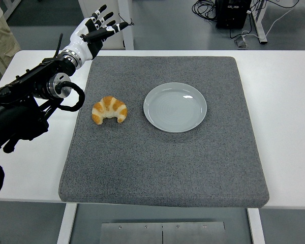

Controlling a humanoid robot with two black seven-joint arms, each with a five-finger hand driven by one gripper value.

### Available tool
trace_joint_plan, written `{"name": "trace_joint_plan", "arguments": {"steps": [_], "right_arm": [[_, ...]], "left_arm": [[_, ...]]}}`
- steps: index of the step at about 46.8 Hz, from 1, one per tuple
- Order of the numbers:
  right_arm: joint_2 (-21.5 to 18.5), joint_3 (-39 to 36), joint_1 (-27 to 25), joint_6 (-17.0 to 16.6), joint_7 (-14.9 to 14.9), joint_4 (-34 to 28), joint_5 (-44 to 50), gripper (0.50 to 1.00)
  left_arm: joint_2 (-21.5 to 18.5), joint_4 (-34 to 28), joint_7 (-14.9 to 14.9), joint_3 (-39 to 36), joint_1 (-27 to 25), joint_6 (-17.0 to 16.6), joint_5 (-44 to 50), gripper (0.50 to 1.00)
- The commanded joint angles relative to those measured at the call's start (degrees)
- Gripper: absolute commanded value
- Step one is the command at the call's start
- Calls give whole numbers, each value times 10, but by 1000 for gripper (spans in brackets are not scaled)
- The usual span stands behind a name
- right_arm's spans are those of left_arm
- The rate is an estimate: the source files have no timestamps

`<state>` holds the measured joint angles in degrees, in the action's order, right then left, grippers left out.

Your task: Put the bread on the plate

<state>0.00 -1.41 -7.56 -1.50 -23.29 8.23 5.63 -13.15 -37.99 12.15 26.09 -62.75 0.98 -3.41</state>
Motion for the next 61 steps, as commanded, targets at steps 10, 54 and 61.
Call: {"name": "trace_joint_plan", "arguments": {"steps": [10,54,61], "right_arm": [[0,0,0,0,0,-1,0,1000],[0,0,0,0,0,-1,0,1000],[0,0,0,0,0,-1,0,1000]], "left_arm": [[-96,-163,1,-43,-1,-68,-113,987],[-313,-452,-85,-247,-39,-194,-508,981],[-317,-452,-87,-285,-36,-202,-564,986]]}}
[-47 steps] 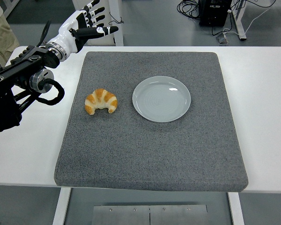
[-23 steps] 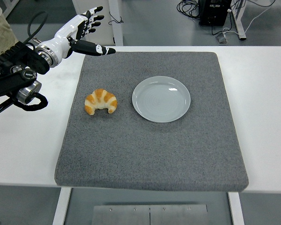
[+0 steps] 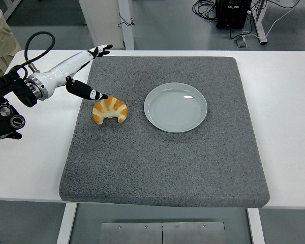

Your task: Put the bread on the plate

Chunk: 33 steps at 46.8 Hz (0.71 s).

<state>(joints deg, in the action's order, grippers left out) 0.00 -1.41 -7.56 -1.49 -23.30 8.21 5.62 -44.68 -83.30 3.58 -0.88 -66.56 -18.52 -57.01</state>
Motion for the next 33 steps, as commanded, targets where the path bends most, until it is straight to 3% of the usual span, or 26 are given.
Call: {"name": "trace_joint_plan", "arguments": {"steps": [1,6,21,33], "right_arm": [[0,0,0,0,-1,0,0,1000],[0,0,0,0,0,0,0,1000],[0,0,0,0,0,0,0,1000],[0,0,0,0,0,1,0,1000]], "left_arm": [[-1,1,-2,-19,3,-13,-44,986],[2,7,-4,-33,11,-50,-110,984],[32,52,0,-52,40,-57,-137,986],[69,71,13,-54,52,-91,-135,986]]}}
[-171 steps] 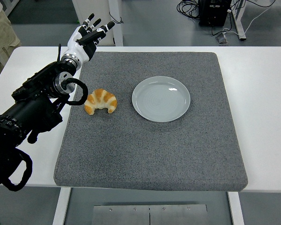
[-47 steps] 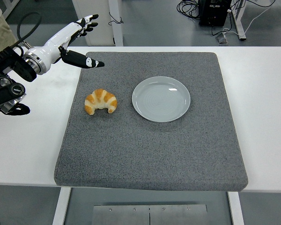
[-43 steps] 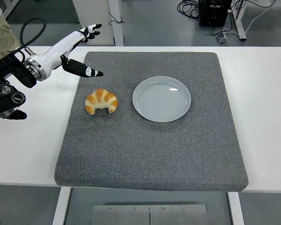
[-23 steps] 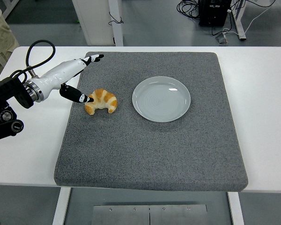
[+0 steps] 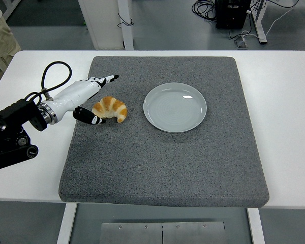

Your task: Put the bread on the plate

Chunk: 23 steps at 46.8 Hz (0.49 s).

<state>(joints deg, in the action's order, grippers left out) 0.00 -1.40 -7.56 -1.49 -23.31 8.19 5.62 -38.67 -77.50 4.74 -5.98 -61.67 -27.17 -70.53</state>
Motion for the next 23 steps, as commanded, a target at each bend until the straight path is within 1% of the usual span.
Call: {"name": "trace_joint_plan", "arguments": {"steps": [1,4,16,23], "right_arm": [[0,0,0,0,0,0,0,1000],[0,0,0,0,0,1,0,1000],[0,0,0,0,-1,1,0,1000],[0,0,0,0,-1,1,0,1000]], "left_arm": [[12,22,2,-3,5,-5,0,984],[24,42,1,-3,8,-5,0,984],[42,67,-1,-3,8,-6,7,983],[54,82,0,0,20,-8,7,983]]}}
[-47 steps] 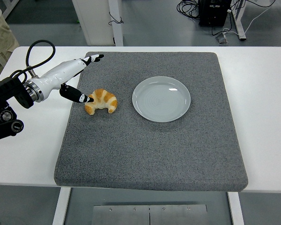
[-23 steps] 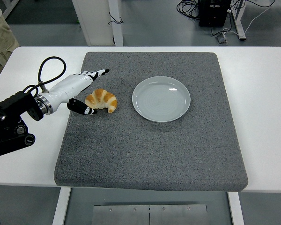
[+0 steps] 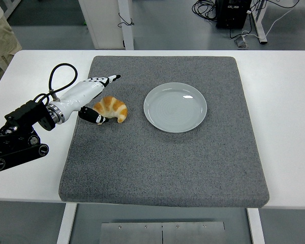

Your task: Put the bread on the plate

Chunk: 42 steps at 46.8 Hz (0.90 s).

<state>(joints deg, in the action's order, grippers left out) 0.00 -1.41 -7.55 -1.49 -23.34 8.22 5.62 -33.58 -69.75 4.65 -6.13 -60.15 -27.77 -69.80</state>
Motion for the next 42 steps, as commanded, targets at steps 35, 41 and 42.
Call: {"name": "trace_joint_plan", "arguments": {"steps": [35,41,42], "right_arm": [[0,0,0,0,0,0,0,1000],[0,0,0,0,0,0,0,1000],[0,0,0,0,0,-1,0,1000]], "left_arm": [[54,65,3,8,26,-28,8,975],[54,65,3,14,26,-29,35,975],[54,64,3,14,26,-29,35,975]]}}
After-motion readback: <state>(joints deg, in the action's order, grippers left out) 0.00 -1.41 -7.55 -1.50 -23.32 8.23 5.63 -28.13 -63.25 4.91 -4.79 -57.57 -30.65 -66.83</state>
